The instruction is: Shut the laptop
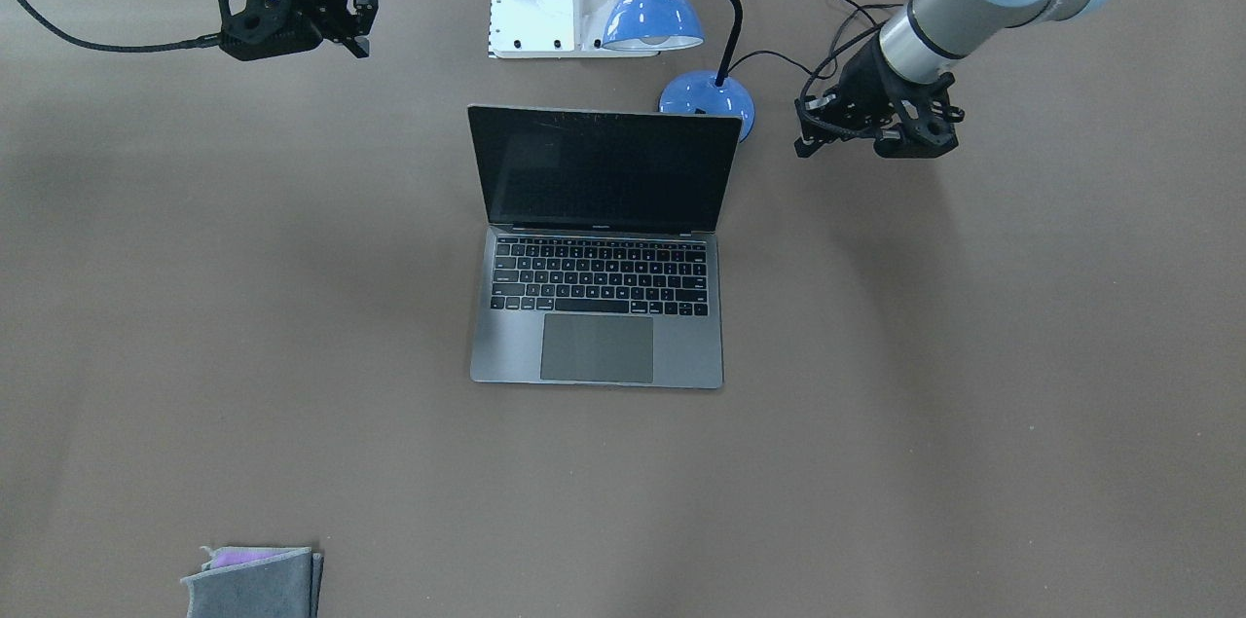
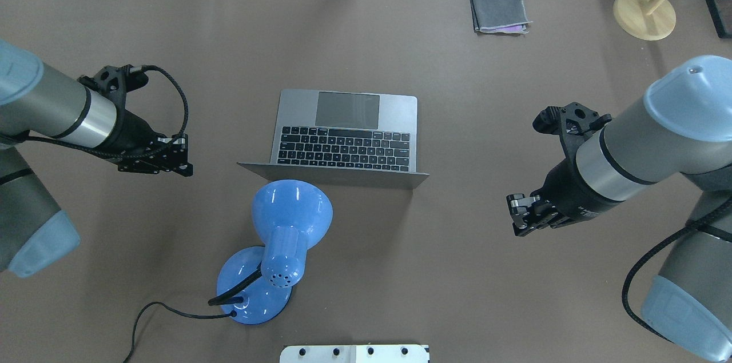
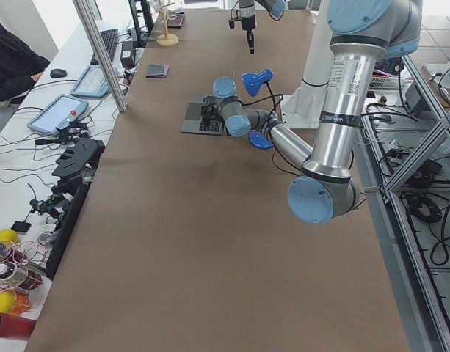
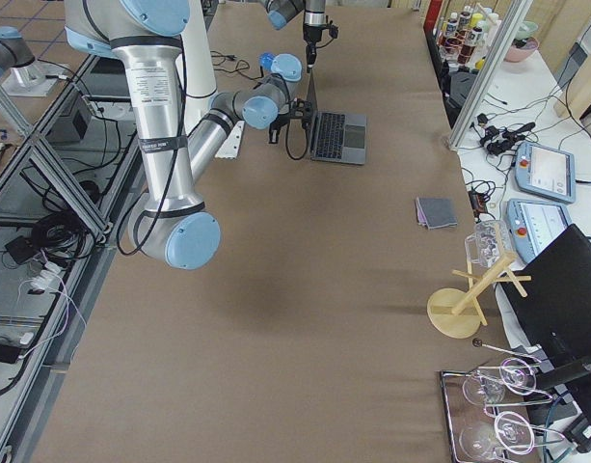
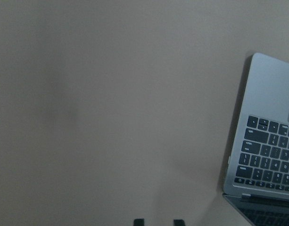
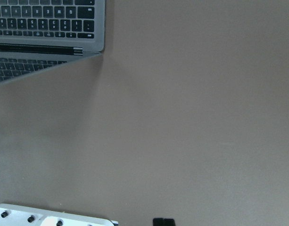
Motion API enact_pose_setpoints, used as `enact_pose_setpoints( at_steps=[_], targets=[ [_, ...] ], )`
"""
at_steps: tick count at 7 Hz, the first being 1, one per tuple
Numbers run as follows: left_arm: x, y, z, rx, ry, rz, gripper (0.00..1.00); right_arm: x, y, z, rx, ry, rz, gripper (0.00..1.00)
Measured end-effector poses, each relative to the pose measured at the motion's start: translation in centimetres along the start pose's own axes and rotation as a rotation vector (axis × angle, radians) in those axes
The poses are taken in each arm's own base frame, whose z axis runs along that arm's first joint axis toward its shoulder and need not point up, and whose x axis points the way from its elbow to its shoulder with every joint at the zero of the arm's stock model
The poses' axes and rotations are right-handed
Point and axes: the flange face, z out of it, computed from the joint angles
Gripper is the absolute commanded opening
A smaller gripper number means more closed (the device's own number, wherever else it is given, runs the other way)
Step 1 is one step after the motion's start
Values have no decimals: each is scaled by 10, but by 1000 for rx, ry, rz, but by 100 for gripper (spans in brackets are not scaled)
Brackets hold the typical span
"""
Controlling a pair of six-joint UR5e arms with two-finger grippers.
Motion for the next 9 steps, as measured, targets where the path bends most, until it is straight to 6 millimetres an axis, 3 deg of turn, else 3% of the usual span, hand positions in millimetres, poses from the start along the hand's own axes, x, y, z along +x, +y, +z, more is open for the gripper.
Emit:
enact_pose_setpoints(
  at_steps=[2,4,7,9],
  targets=[
    [25,38,14,-35,19,-20,0,-25,12,11,-6,-10,-4,0],
    [52,65,27,-56,40,-52,0,-71,24,24,9,-34,-29,0],
    [89,73,32,-71,77,-82,0,-119,9,39,47,-46,-42,0],
    [95,70,37,-71,77,-87,0,-129,1,38,71,-49,-43,0]
  ],
)
